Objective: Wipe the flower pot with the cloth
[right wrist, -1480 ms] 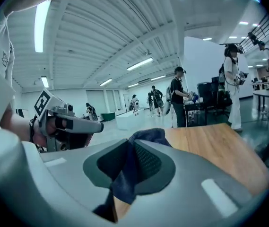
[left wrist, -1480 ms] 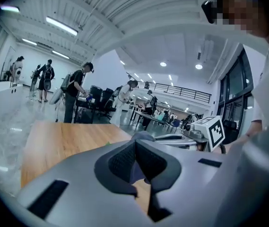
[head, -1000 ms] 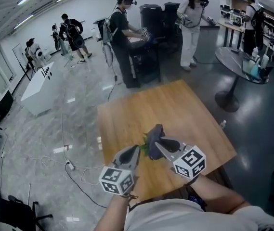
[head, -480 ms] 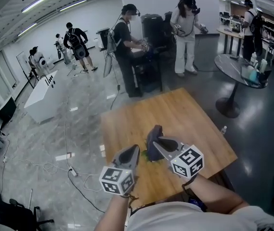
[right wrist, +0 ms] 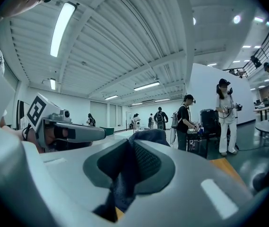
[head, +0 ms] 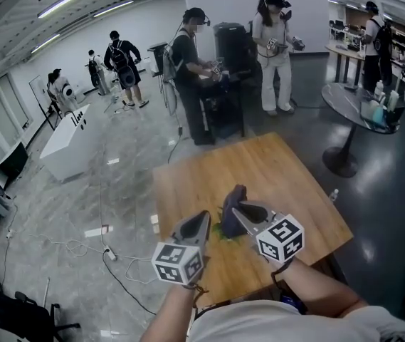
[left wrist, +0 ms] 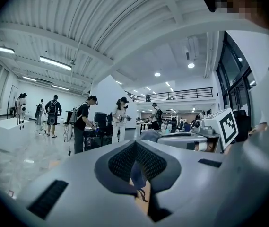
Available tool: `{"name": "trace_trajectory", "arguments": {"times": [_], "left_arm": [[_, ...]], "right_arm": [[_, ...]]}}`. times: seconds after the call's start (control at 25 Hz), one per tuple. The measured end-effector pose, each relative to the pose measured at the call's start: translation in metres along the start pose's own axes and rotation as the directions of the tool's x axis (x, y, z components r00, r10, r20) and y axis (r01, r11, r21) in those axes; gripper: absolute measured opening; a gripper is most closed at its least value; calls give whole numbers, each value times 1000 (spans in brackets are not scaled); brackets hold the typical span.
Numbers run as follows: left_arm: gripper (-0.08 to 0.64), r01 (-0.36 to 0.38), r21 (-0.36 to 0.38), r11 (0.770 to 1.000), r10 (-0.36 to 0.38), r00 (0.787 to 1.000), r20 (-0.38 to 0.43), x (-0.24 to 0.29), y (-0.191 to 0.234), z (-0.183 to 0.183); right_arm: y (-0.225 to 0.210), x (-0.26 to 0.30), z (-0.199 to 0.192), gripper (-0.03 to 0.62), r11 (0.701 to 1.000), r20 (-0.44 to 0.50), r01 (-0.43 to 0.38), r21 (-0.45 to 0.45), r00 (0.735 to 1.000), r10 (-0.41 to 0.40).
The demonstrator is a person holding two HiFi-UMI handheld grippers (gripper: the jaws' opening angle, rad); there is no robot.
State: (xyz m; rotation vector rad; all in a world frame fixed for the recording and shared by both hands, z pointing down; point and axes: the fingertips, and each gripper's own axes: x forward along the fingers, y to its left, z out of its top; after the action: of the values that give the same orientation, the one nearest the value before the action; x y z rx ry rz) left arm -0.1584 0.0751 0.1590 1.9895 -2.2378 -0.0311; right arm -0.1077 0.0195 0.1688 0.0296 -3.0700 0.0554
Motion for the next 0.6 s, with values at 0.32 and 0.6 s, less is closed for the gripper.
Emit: {"name": "trace_trajectory", "arguments": {"times": [0.32,0.6], "left_arm": [[6,-5,2,1000,5,1000,4,14,-3,1],[6,-6,-3,1000,6,1000,7,20,-7,4]], "right_arm": [[-12,0,-3,43,1000,-2,14,3,1000,-14],[-20,-4,1,43,1000,-1,24,8,1000,-24]]}}
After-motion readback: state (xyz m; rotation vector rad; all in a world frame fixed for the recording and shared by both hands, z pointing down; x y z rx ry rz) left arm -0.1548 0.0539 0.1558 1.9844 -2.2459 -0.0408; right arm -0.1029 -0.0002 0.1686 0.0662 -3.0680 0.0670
